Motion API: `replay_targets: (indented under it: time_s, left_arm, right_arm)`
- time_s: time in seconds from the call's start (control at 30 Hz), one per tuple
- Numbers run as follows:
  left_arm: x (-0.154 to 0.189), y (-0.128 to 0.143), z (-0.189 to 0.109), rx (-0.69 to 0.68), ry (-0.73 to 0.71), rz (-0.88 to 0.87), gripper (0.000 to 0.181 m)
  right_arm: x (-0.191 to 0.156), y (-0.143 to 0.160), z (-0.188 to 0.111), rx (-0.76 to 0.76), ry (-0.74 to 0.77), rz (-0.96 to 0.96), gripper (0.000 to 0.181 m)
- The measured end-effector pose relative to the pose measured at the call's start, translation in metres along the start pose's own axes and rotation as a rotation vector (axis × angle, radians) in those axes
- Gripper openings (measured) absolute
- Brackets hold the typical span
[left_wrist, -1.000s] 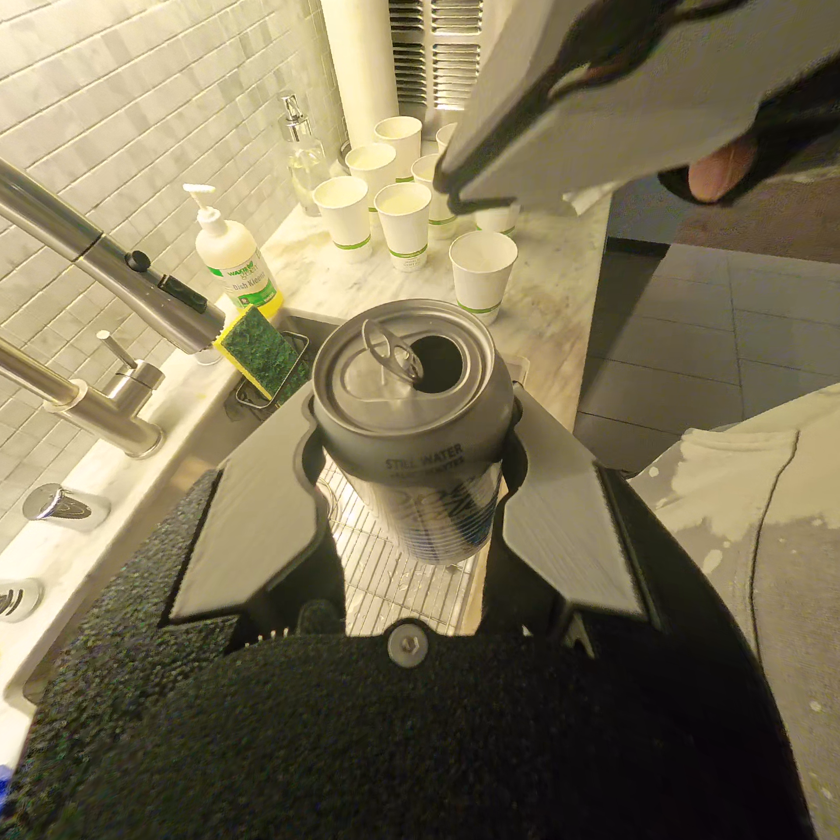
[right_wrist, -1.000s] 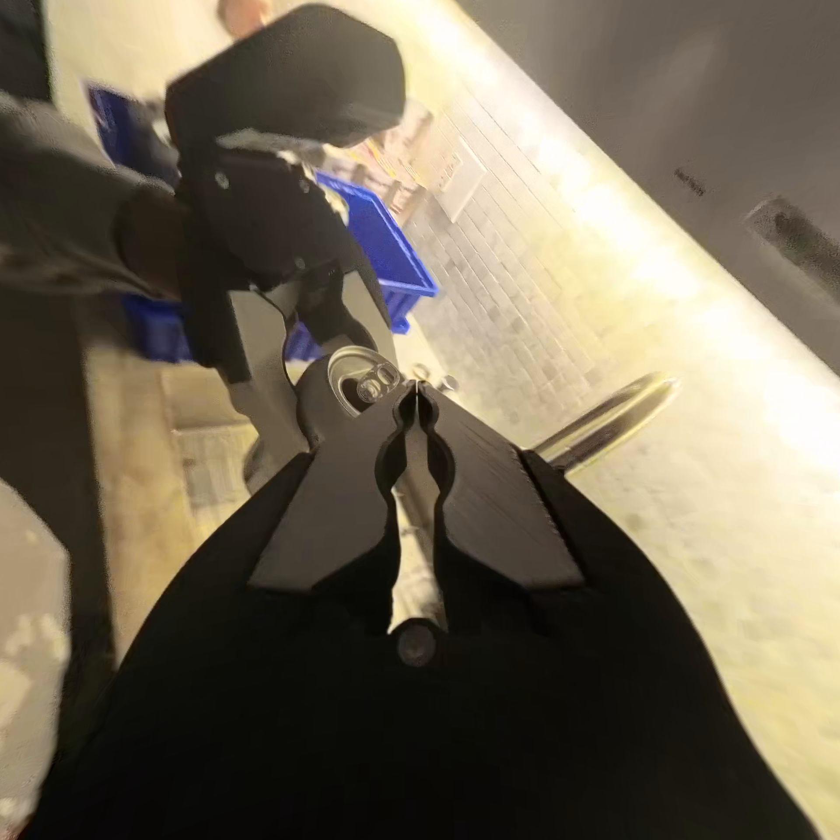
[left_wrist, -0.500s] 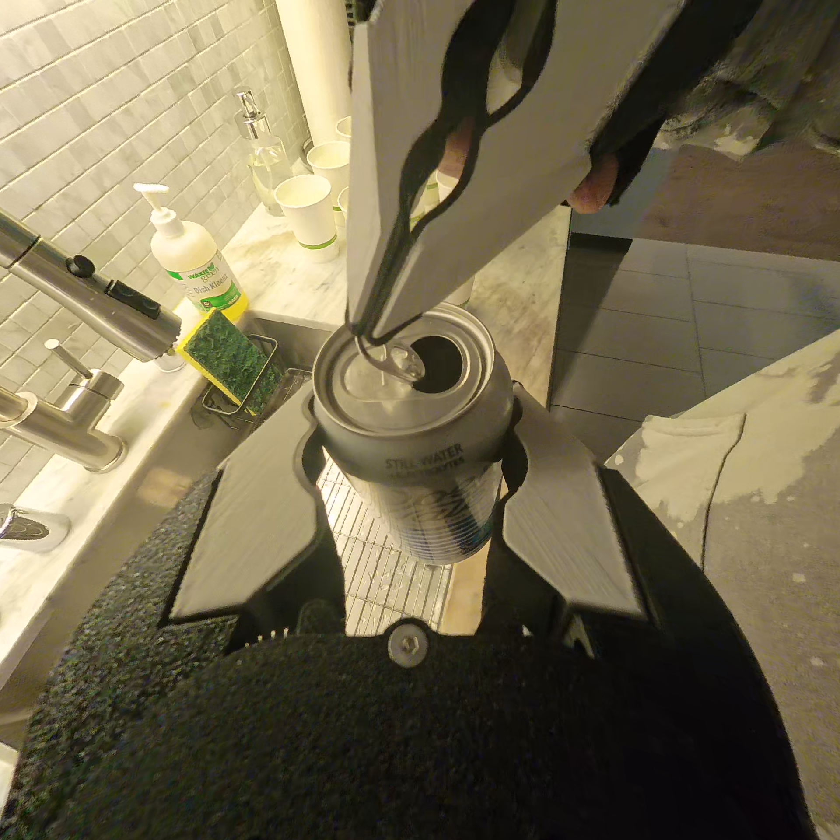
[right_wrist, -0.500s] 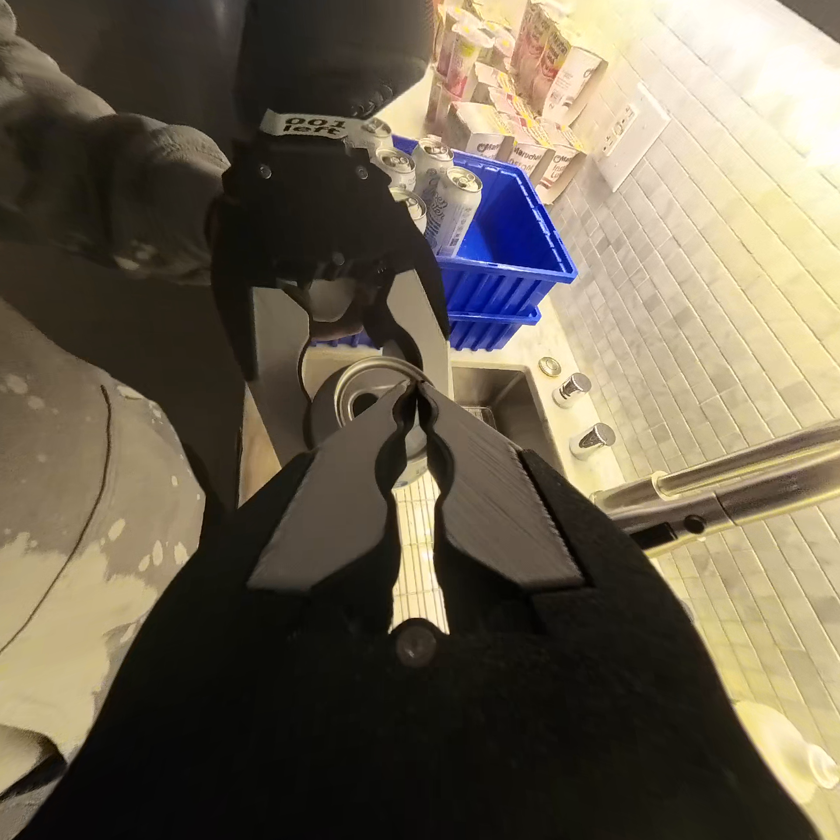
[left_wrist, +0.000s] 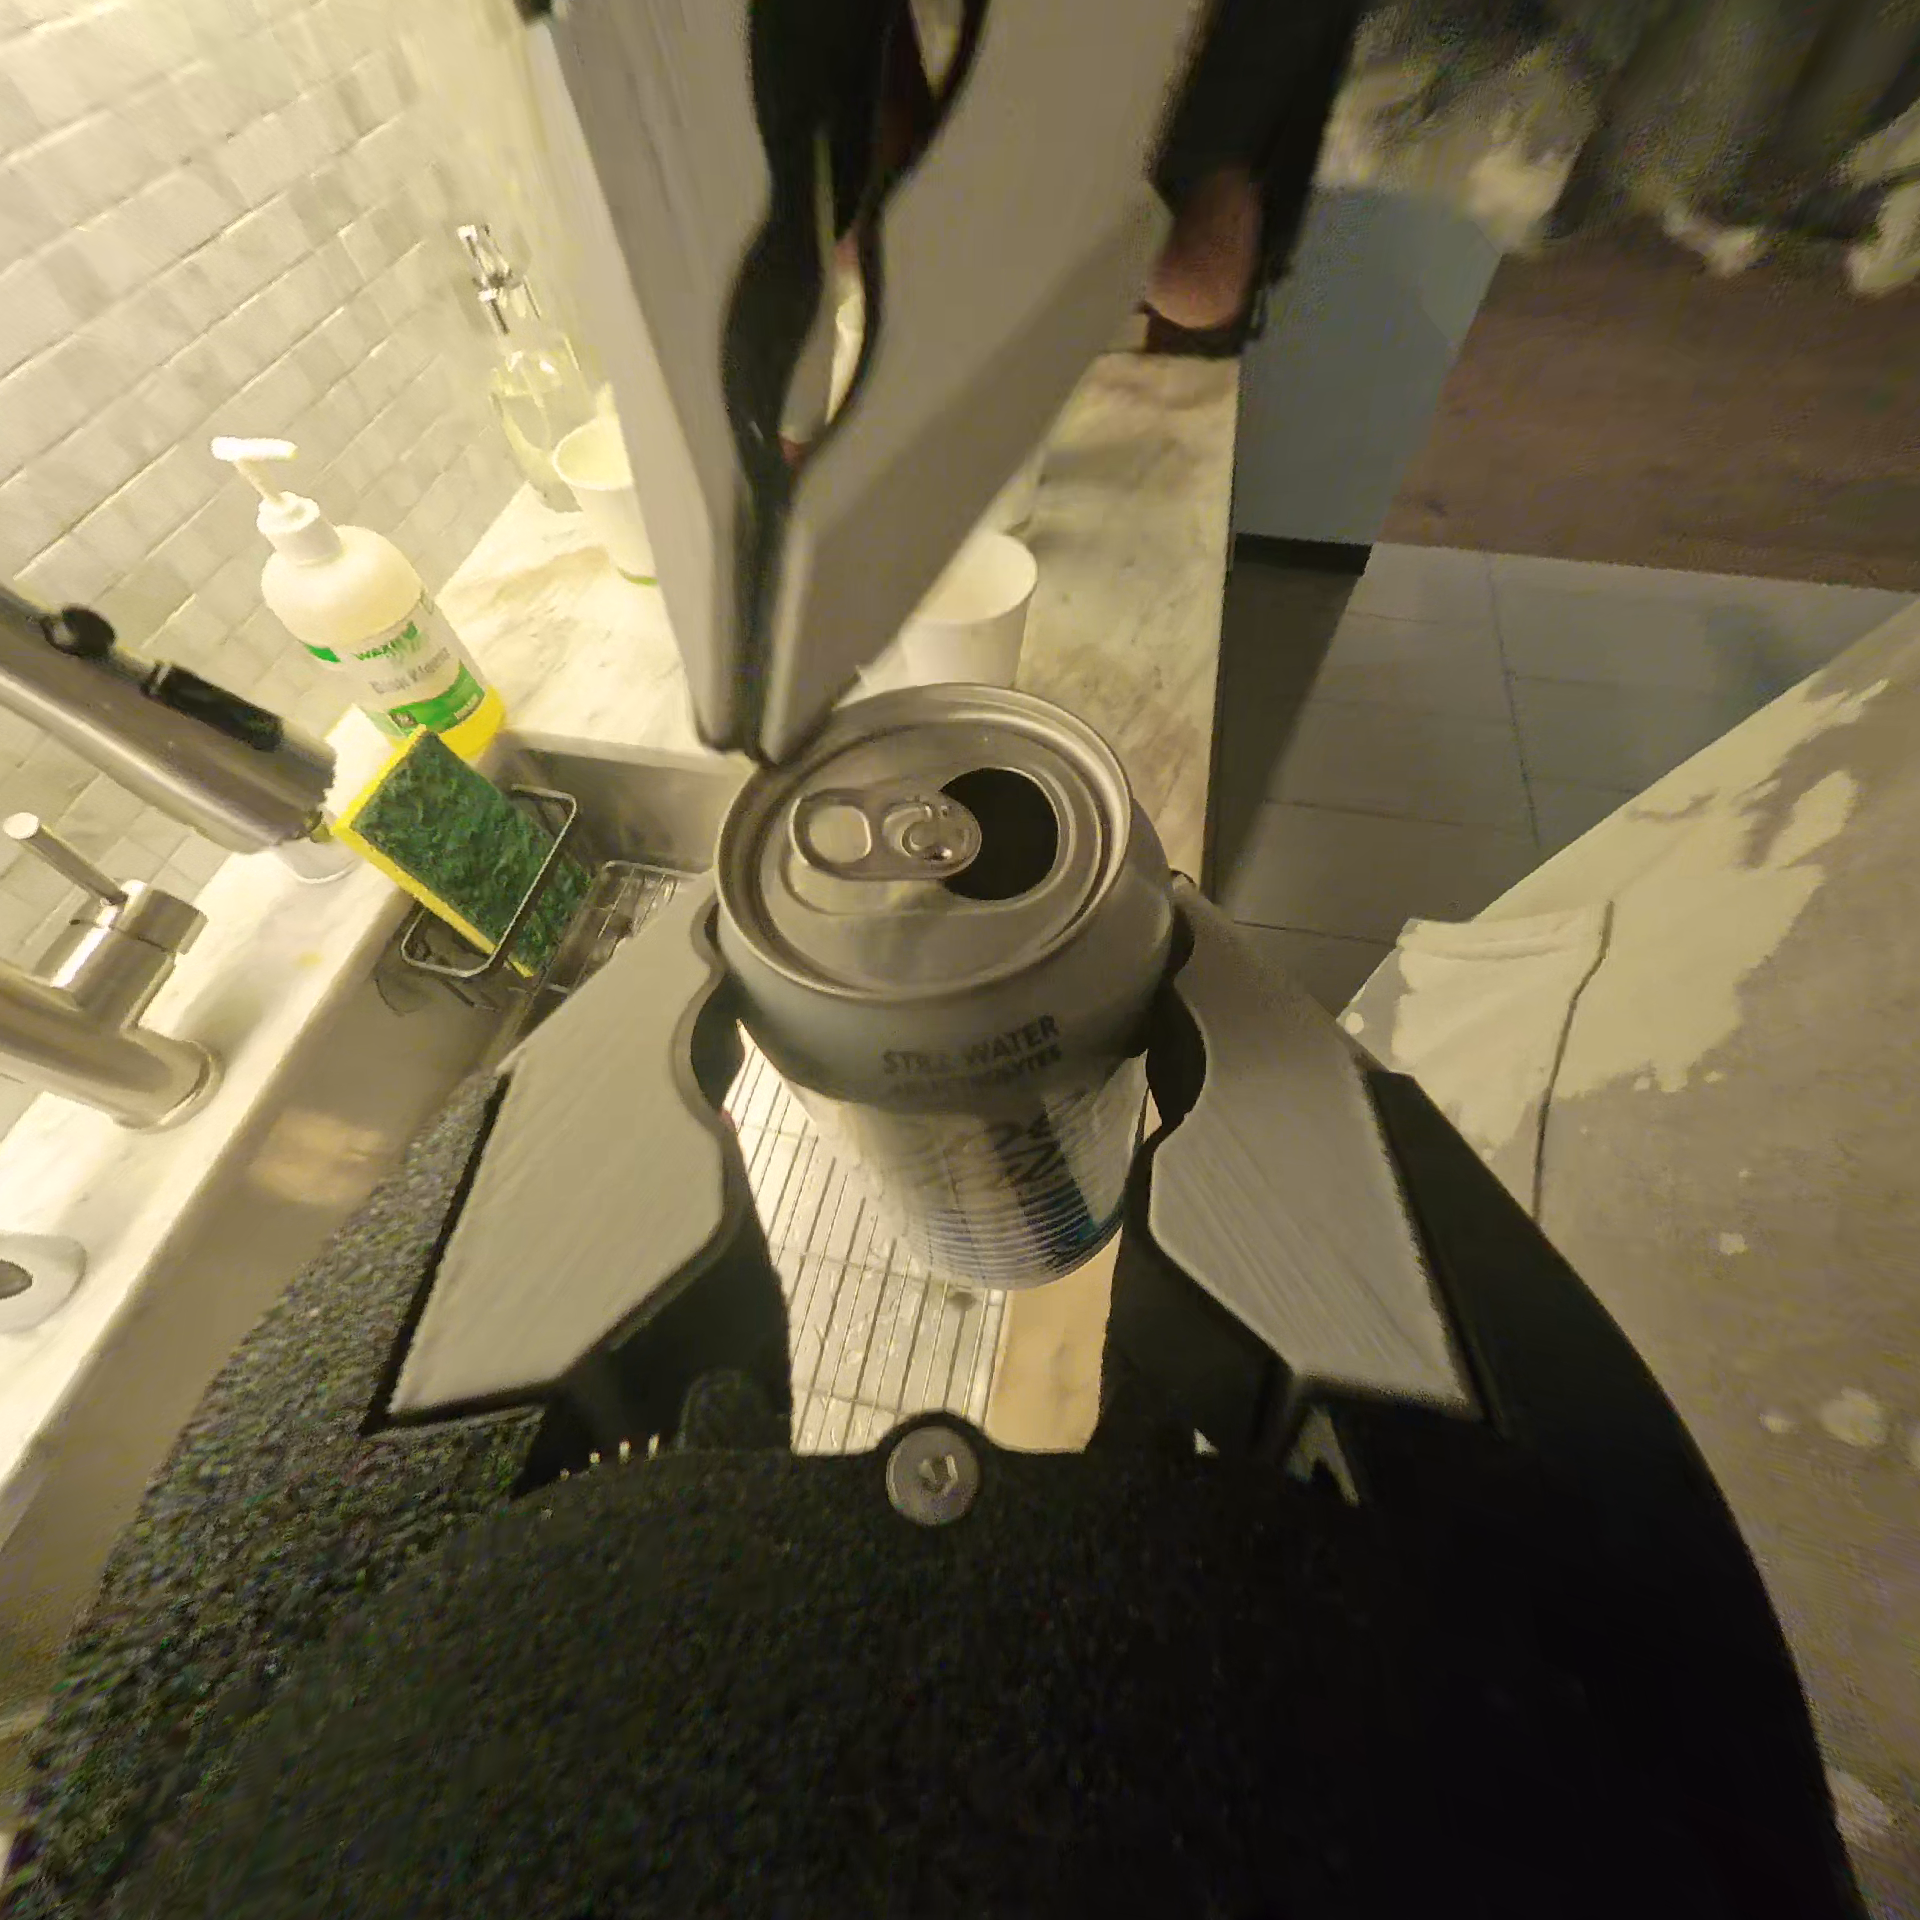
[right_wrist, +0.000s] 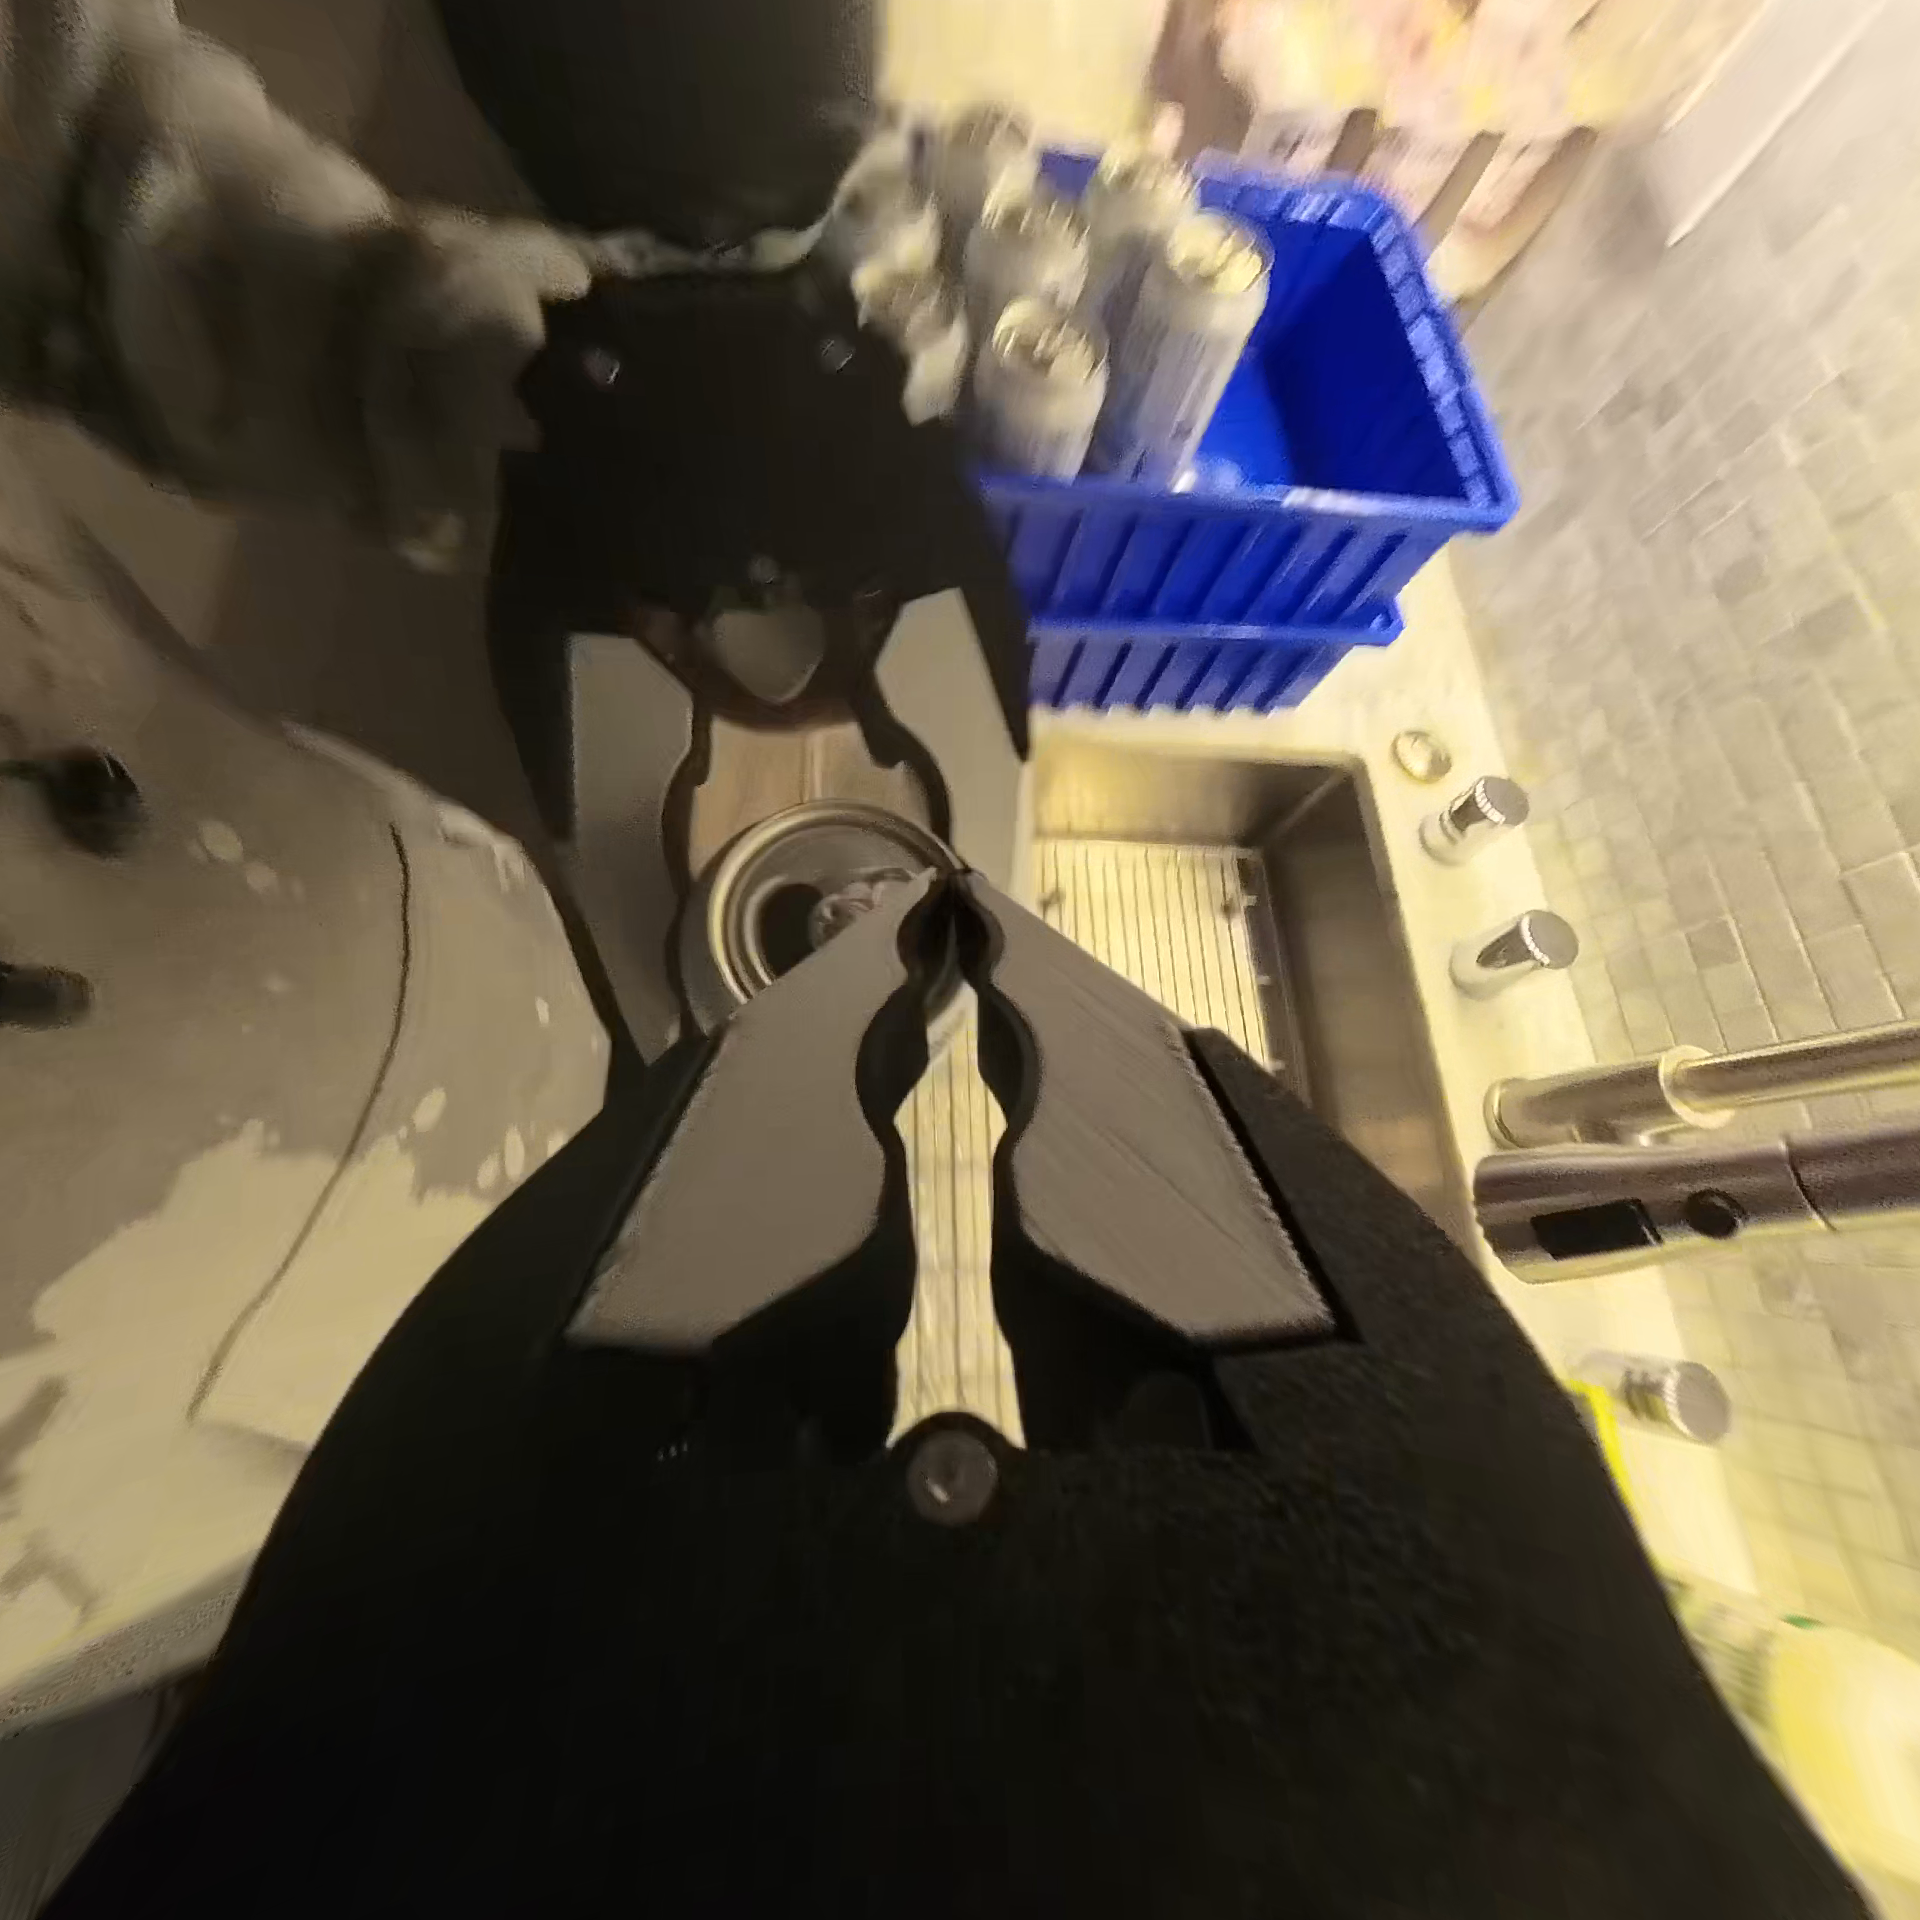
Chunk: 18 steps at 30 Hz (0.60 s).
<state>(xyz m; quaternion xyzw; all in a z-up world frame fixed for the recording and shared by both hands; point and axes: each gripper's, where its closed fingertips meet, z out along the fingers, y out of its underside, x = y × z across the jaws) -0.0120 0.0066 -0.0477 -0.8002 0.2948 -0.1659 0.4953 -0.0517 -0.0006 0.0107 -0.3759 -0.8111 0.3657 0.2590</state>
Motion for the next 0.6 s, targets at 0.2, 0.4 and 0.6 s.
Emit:
replay_targets:
  time_s: [0.2,0.4,0.6]
  left_arm:
    - [0.029,-0.032,-0.021,0.083,0.196,0.093,0.078]
    - [0.085,-0.065,-0.046,0.172,0.561,0.222,0.078]
    - [0.119,-0.092,-0.062,0.257,0.848,0.274,0.077]
  right_arm:
    - [-0.002,0.019,-0.055,0.303,-0.181,0.226,0.038]
    - [-0.074,0.031,-0.038,0.44,-0.551,0.308,0.083]
    - [-0.129,-0.018,-0.038,0.661,-0.799,0.248,0.088]
